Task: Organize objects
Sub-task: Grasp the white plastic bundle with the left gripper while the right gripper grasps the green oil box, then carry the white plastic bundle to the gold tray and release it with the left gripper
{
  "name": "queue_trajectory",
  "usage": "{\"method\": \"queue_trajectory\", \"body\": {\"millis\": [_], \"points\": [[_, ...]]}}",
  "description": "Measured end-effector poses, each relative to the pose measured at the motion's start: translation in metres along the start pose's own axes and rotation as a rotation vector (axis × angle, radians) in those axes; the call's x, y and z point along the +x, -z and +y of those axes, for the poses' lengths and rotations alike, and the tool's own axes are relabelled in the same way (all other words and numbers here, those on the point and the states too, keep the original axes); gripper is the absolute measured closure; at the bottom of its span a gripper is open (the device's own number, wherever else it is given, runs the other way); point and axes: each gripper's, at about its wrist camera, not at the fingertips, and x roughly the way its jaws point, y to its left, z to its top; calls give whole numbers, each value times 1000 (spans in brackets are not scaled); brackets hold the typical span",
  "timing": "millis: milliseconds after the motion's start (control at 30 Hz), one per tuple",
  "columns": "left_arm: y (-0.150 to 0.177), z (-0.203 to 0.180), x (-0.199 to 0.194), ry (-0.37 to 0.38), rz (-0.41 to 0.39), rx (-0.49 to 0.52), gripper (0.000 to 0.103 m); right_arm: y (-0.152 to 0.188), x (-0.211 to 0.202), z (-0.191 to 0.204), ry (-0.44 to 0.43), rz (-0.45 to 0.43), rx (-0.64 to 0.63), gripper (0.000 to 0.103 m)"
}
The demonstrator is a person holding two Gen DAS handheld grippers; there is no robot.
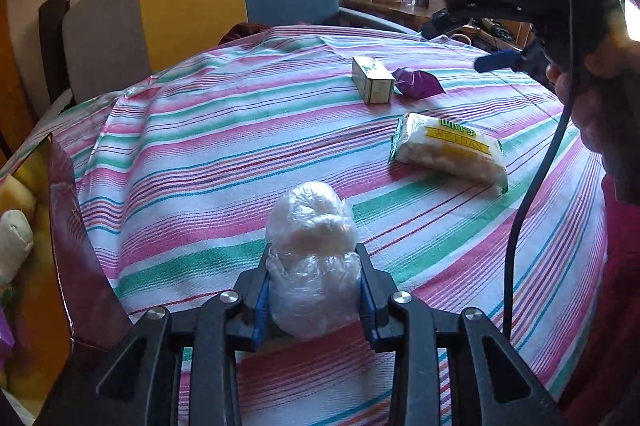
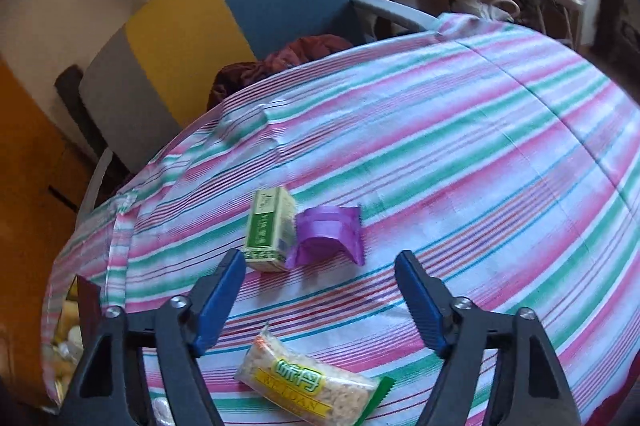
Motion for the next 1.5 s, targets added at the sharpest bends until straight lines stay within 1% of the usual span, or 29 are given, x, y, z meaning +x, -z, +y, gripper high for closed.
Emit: {"method": "queue_trajectory", "body": {"millis": [33, 67, 200, 300, 400, 433, 467, 500, 533, 633, 733, 867, 900, 1033, 1133, 1167, 1500], "points": [[0, 0, 0, -1, -1, 1, 68, -1, 1, 8, 11, 4, -38, 34], [0, 0, 0, 2, -2, -1, 68, -1, 4, 15, 24, 8, -70, 35], [0, 3, 1, 21, -8, -16, 68, -11, 22, 37, 40, 39, -145, 35], [1, 4, 1, 27, -10, -22, 68, -21, 49, 50, 55, 90, -182, 35], [1, 6, 3, 38, -11, -32, 68, -26, 82, 59, 117, 144, -226, 35], [1, 7, 4, 41, -12, -35, 68, -26, 93, 63, 146, 156, -253, 37], [1, 8, 4, 45, -13, -38, 68, -26, 98, 68, 168, 152, -294, 42], [1, 8, 5, 47, -13, -40, 68, -25, 104, 74, 170, 171, -327, 68], [0, 8, 6, 50, -13, -42, 68, -24, 108, 77, 150, 205, -336, 72], [0, 7, 7, 49, -16, -42, 67, -15, 102, 90, 95, 203, -391, 72], [0, 9, 8, 53, -17, -48, 67, 3, 93, 99, 3, 242, -426, 72], [0, 9, 8, 55, -18, -50, 68, 30, 78, 107, -87, 284, -457, 72], [0, 9, 8, 56, -18, -51, 68, 37, 74, 109, -96, 291, -474, 72], [0, 9, 8, 55, -18, -52, 68, 61, 60, 112, -73, 280, -557, 72], [1, 7, 8, 47, -19, -46, 68, 71, 65, 102, -71, 322, -548, 72], [1, 7, 8, 45, -20, -45, 68, 73, 67, 98, -79, 316, -545, 72], [2, 6, 7, 28, -20, -35, 68, 72, 64, 98, -82, 306, -561, 72]]}}
